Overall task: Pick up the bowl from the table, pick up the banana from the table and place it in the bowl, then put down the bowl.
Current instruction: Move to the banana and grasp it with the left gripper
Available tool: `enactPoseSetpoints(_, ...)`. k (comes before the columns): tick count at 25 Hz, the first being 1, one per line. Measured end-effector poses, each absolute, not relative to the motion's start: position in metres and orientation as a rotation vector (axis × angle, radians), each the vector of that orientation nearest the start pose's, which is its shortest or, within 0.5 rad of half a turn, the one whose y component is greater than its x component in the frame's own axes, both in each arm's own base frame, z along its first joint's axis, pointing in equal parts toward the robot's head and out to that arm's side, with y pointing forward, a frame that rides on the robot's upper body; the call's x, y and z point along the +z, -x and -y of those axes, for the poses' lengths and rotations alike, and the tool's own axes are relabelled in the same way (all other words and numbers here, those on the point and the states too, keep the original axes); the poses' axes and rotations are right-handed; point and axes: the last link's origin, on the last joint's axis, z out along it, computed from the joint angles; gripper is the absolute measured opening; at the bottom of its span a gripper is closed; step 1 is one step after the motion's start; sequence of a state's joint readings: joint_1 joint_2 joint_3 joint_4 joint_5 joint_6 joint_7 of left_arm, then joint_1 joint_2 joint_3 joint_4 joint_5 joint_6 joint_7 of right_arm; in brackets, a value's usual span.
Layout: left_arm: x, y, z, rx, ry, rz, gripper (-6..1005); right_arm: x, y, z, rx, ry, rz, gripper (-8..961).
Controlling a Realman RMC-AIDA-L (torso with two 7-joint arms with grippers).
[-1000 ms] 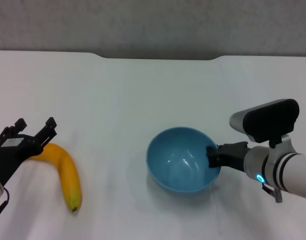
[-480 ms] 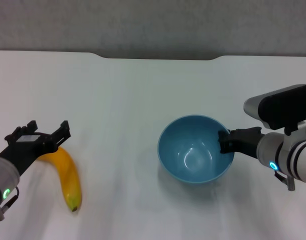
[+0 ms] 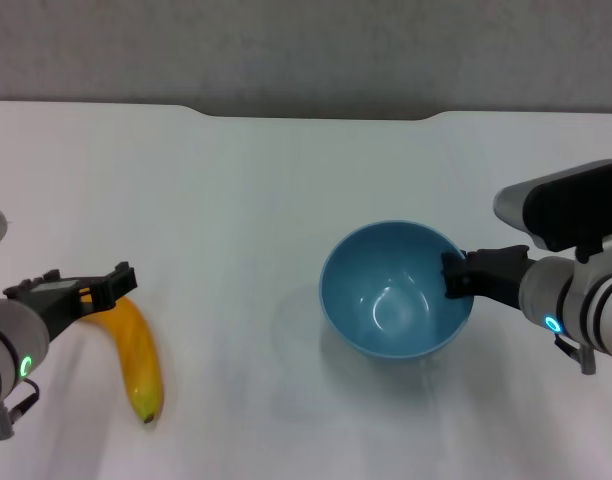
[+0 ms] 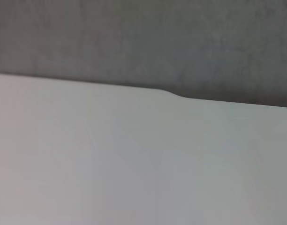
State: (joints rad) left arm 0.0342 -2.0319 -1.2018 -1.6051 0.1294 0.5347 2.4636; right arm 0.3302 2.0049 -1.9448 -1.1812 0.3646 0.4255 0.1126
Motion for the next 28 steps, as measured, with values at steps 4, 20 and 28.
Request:
enactPoseSetpoints(4, -0.002, 0.236, -0.305, -0.274, 1.681, 1.198, 859, -0.055, -0.239, -0.364, 0.096, 2.057, -0.95, 43)
enactPoseSetpoints(20, -0.034, 0.241, -0.317, -0.104, 1.734, 1.271, 860, -0.044, -0.225, -0.372, 0.147, 2.042, -0.913, 43)
enactPoseSetpoints(28, -0.033, 0.245, -0.321, -0.105, 1.716, 1.277, 861, -0.041, -0.219, -0.37, 0.158, 2.042, -0.867, 43)
